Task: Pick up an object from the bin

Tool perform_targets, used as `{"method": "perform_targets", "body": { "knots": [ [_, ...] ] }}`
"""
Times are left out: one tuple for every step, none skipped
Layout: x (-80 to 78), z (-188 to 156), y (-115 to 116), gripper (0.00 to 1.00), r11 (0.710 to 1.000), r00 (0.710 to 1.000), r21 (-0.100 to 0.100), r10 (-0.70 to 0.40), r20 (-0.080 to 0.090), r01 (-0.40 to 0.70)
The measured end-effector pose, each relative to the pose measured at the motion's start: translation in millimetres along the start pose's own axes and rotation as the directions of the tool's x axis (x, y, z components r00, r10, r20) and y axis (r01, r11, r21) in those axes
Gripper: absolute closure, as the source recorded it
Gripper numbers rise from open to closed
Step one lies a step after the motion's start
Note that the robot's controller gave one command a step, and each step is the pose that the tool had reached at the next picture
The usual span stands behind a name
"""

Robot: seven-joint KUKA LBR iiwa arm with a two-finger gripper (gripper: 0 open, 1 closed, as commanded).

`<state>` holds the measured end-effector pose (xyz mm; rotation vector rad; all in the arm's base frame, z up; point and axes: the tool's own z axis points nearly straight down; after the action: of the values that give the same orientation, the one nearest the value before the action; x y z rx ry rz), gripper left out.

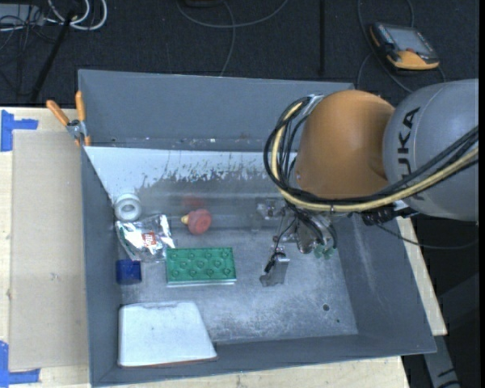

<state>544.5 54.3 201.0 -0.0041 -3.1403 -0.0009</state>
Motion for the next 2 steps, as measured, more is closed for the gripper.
{"method": "perform_targets", "body": {
  "knots": [
    [-36.5, 106.7, 63.3, 0.00, 0.969, 0.969, -0.001, -0.249, -0.003, 0.249],
    [-37.6, 103.7, 61.7, 1.00, 0.970, 0.970, 0.000, -0.244, 0.000, 0.244]
  ]
}}
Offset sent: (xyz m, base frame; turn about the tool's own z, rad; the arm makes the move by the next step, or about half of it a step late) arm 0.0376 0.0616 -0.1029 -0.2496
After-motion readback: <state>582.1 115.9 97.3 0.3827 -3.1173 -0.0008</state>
